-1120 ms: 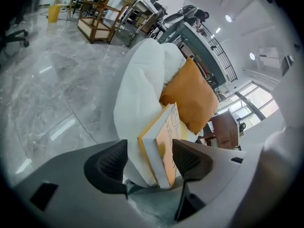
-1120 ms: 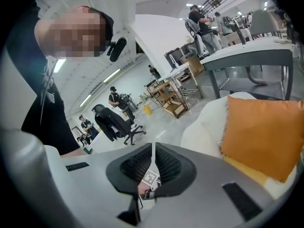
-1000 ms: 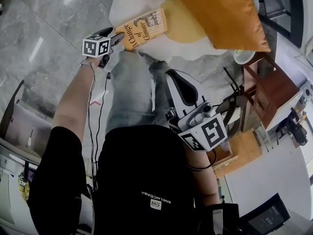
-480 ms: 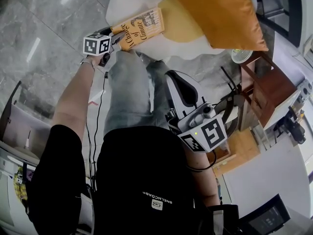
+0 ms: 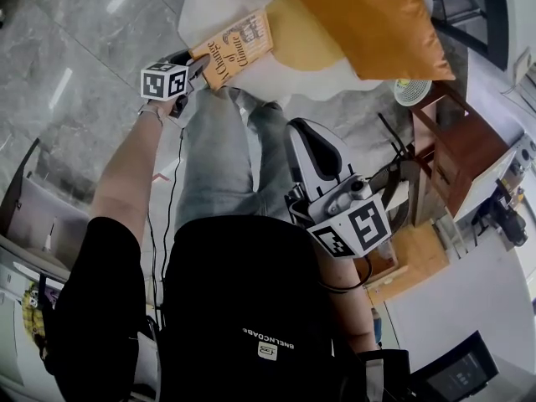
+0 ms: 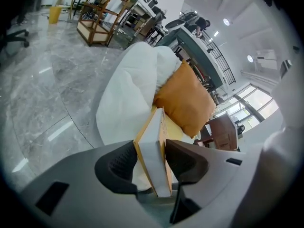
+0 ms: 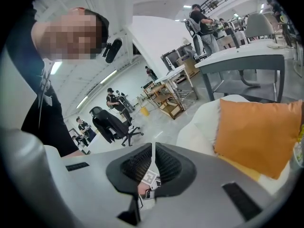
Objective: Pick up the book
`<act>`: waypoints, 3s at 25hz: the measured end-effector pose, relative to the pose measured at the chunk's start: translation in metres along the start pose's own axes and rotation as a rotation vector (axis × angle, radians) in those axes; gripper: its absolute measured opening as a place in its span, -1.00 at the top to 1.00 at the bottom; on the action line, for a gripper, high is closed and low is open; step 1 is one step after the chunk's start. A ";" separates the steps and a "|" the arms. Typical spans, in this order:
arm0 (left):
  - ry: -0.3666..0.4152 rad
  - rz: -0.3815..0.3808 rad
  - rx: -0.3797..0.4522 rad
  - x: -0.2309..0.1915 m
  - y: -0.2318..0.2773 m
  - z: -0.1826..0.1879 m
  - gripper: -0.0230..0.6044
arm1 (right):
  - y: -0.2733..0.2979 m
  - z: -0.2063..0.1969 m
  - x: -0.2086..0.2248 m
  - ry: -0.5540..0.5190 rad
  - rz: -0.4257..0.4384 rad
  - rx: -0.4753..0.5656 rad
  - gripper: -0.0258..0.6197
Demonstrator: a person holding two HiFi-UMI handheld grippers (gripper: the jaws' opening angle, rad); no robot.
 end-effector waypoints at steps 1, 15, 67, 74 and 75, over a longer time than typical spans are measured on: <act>-0.001 0.003 0.007 0.005 -0.005 0.001 0.31 | -0.004 0.001 -0.002 0.005 0.003 0.005 0.80; -0.010 0.096 0.053 0.050 -0.072 -0.034 0.39 | -0.063 0.001 -0.030 -0.016 0.063 0.055 0.80; 0.225 0.335 -0.175 0.086 -0.085 0.032 0.42 | -0.118 0.040 -0.004 0.056 -0.032 0.226 0.80; 0.261 0.292 -0.222 0.079 -0.083 0.044 0.42 | -0.117 0.044 0.002 0.103 -0.081 0.253 0.80; 0.269 0.291 -0.229 0.080 -0.083 0.046 0.42 | -0.118 0.044 0.003 0.108 -0.087 0.258 0.80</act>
Point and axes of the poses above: the fingertips, and each gripper's own axes: y forward along the fingers, x to its right, z out of its top, the point moved 5 cm from there along -y, backward along the fingers, and after that the axes turned 12 degrees about -x, right-handed, at the moved point
